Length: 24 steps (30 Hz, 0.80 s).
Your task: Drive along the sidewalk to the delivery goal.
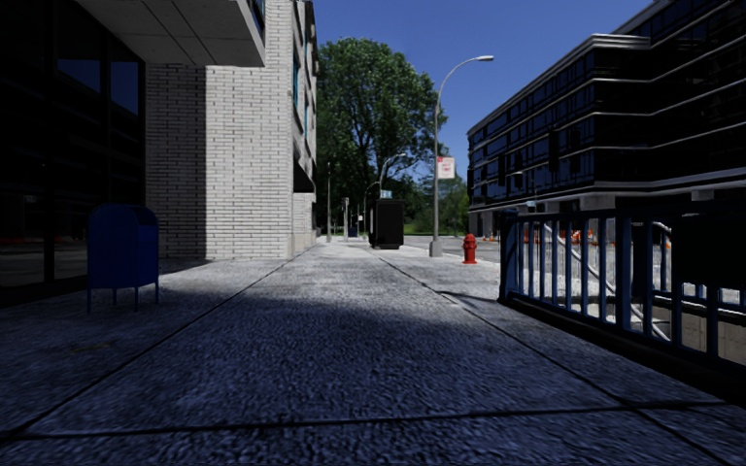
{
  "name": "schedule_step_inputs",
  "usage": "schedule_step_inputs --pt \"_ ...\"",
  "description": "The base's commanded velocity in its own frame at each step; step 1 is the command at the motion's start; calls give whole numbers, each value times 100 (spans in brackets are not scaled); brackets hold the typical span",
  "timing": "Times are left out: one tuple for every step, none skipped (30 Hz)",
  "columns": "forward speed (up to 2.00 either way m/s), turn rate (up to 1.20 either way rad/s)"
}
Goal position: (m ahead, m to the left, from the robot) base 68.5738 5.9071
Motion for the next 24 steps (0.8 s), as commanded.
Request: schedule_step_inputs --pt "200 29" --pt "200 29" --pt "200 29" --pt "200 29" --pt "200 29" --pt "200 30" --pt "200 30" --pt "200 30" --pt "200 30" --pt "200 30" --pt "200 30" --pt "200 30" --pt "200 30" --pt "200 30" --pt "200 30" --pt "200 30" --pt "200 24" --pt "200 24" --pt "200 0" --pt "200 0" --pt "200 0" --pt "200 0" --pt "200 0" --pt "200 0"
